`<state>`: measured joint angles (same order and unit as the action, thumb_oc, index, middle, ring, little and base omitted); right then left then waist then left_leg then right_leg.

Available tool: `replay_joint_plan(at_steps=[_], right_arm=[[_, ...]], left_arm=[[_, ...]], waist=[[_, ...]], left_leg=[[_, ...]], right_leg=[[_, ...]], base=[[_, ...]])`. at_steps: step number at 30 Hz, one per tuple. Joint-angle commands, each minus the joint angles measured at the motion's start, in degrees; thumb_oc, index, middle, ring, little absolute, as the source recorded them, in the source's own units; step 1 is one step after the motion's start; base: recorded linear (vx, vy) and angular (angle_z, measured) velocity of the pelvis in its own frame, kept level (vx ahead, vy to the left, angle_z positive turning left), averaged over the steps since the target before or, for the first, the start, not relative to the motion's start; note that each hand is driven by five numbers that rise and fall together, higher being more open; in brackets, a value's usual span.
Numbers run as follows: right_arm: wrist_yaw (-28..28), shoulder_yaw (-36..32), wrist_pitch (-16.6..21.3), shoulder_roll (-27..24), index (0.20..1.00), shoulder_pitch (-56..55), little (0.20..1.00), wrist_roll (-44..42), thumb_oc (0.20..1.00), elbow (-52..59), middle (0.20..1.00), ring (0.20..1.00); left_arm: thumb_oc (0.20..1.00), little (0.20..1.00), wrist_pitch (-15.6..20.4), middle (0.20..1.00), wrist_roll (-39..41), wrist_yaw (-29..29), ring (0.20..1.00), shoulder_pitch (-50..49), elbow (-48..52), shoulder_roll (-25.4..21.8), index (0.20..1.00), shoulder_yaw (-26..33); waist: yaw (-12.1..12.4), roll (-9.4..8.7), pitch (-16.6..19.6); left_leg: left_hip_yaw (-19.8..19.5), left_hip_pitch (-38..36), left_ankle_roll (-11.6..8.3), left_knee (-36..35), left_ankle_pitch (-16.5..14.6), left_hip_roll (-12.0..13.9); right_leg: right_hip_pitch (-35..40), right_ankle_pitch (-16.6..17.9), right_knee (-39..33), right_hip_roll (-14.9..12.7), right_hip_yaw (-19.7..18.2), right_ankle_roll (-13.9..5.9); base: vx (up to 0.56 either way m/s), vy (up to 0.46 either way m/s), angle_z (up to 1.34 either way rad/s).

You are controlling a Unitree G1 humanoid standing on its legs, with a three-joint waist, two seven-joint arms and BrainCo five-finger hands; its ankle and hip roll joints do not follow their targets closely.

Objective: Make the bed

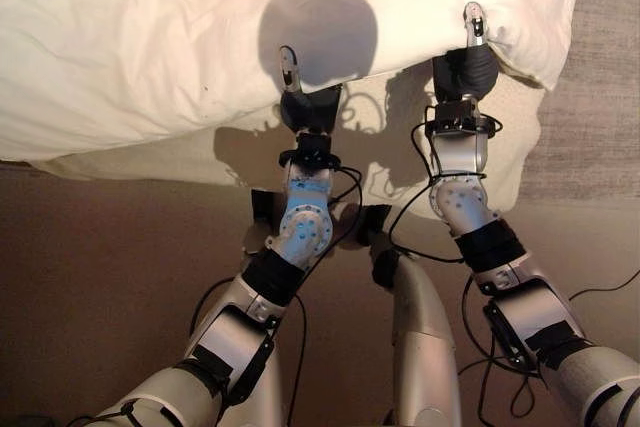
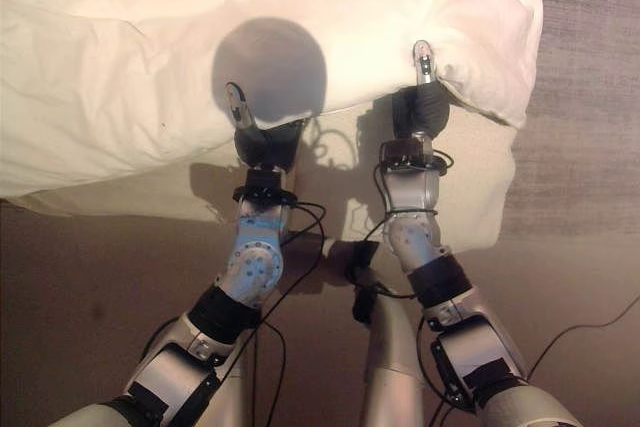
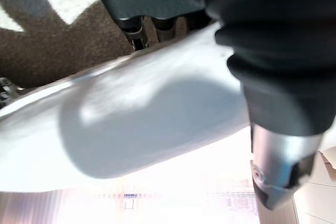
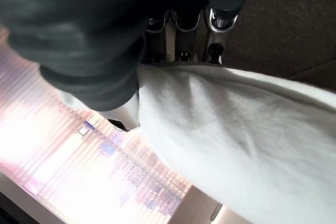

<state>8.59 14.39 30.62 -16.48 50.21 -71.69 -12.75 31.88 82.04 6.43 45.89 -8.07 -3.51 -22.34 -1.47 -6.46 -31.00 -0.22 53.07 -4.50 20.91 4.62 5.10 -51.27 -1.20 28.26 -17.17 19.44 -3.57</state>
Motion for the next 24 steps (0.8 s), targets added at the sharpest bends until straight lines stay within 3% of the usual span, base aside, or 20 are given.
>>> replay_joint_plan(at_steps=[1, 9, 22, 23, 24], right_arm=[[-3.0, -6.2, 2.9, -1.4, 0.200, -2.1, 0.200, 0.0, 0.200, 4.5, 0.200, 0.200], [-3.2, -7.2, 2.3, -1.0, 0.200, -5.3, 0.200, 0.6, 0.200, 5.2, 0.200, 0.200], [-3.3, -9.6, 1.7, -1.7, 0.200, -8.5, 0.200, 1.7, 0.200, 7.0, 0.200, 0.200], [-3.3, -9.8, 1.6, -1.8, 0.200, -8.6, 0.200, 1.8, 0.200, 7.1, 0.200, 0.200], [-3.2, -9.7, 1.5, -1.9, 0.200, -8.8, 0.200, 1.9, 0.200, 7.3, 0.200, 0.200]], left_arm=[[1.000, 1.000, 4.9, 1.000, -5.1, 0.2, 1.000, 1.7, 0.4, -3.5, 1.000, 6.6], [1.000, 1.000, 6.4, 1.000, -6.9, 2.4, 1.000, -0.3, -0.9, -9.7, 1.000, 13.4], [1.000, 1.000, 6.6, 1.000, -8.5, 3.5, 1.000, -5.7, -2.4, -15.7, 1.000, 20.9], [0.492, 0.492, 6.7, 0.492, -9.0, 3.7, 0.492, -6.0, -2.5, -16.0, 0.492, 21.3], [0.200, 0.200, 6.7, 0.200, -9.6, 4.4, 0.200, -6.1, -2.8, -16.6, 0.200, 21.6]], waist=[[1.1, -0.29, 3.4], [1.6, -0.53, 3.6], [3.3, 1.04, 3.6], [3.4, 1.12, 3.6], [3.5, 1.24, 3.7]], left_leg=[[-1.5, 0.4, 0.90, 2.7, -6.1, 0.3], [-1.9, 0.7, 1.31, 3.6, -6.3, 0.6], [-2.3, 1.8, 1.45, 4.2, -6.5, -0.6], [-2.3, 1.9, 1.46, 4.3, -6.5, -0.7], [-2.3, 2.0, 1.52, 4.2, -6.5, -0.8]], right_leg=[[-1.1, 4.5, -2.3, -1.0, -2.3, -7.71], [-1.3, 4.4, -1.9, -0.5, -2.2, -7.67], [-1.2, 4.0, -1.3, -1.4, -1.7, -7.76], [-1.2, 4.0, -1.3, -1.4, -1.7, -7.74], [-1.2, 4.0, -1.3, -1.4, -1.7, -7.71]], base=[[0.00, 0.000, 0.00], [0.00, 0.000, 0.00], [0.00, 0.013, 0.03], [0.00, 0.012, 0.04], [0.00, 0.023, 0.04]])
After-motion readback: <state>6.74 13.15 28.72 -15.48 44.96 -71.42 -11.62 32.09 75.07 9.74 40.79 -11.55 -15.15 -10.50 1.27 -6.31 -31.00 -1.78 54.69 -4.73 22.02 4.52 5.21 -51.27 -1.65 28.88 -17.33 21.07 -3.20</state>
